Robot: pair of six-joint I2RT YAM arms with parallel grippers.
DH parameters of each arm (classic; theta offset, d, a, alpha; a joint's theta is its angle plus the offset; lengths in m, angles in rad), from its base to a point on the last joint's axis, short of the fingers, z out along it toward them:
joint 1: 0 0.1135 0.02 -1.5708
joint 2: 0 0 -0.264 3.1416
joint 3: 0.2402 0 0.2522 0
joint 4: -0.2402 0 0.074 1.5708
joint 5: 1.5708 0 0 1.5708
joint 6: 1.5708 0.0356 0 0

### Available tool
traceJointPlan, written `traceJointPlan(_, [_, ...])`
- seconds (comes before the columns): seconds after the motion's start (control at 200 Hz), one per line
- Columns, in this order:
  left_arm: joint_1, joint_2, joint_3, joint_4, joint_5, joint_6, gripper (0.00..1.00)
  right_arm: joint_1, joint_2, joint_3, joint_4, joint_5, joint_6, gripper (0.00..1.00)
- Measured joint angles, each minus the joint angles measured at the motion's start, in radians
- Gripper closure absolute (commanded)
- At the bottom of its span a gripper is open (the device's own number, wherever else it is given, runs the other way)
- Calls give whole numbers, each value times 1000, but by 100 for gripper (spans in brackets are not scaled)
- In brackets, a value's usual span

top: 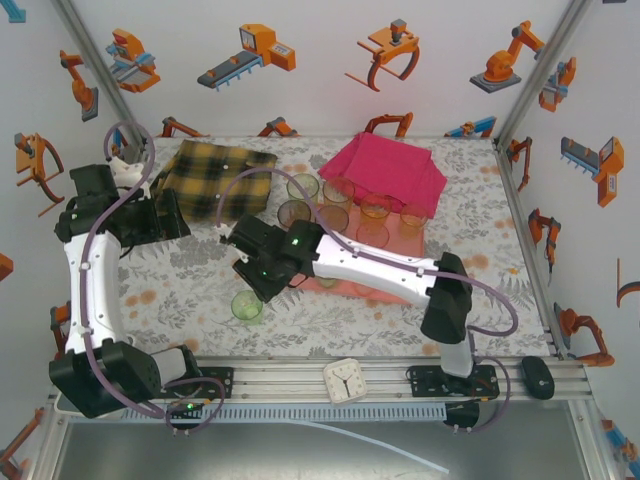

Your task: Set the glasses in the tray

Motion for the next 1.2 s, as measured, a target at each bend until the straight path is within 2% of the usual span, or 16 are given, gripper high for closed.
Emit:
traceJointPlan(0.686, [26,-73,0,-20,48,16,2,2,198,126,-4,-2,-23,63])
traceJointPlan(1.202, [27,-122,0,-52,40,18,3,-1,256,172,-30,51,-26,63])
